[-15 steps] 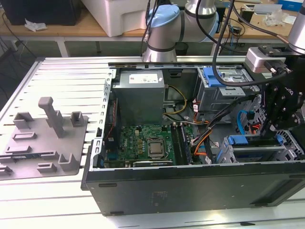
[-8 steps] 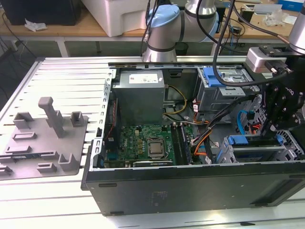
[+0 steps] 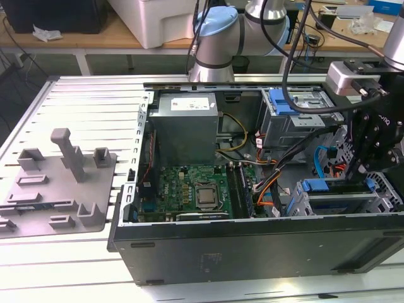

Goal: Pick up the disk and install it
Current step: 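Insert the first disk wire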

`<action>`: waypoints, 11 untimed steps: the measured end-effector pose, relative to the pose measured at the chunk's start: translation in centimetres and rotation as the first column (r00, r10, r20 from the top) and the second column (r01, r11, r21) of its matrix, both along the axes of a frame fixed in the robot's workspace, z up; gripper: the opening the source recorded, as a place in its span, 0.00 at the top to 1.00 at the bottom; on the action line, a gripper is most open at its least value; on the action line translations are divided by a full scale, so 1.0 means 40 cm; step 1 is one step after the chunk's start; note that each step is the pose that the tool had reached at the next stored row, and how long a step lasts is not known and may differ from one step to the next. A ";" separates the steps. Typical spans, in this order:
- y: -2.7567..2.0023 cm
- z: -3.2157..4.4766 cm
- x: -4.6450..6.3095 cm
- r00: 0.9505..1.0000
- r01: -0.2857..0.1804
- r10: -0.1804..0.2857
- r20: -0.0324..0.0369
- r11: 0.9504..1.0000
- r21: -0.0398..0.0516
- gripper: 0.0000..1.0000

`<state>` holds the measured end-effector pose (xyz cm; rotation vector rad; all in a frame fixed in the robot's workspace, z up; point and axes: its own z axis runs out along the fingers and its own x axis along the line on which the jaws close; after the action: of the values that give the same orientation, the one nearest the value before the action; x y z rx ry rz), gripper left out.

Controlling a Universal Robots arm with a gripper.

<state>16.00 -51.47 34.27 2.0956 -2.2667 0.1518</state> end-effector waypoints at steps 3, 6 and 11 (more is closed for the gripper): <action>0.000 0.001 0.000 1.000 0.000 0.000 0.000 1.000 0.000 0.83; 0.000 0.001 0.000 1.000 0.001 -0.001 0.000 1.000 0.000 0.83; 0.000 0.001 -0.001 1.000 0.004 -0.004 0.000 1.000 0.000 0.83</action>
<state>15.97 -51.47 34.31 2.0907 -2.2710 0.1517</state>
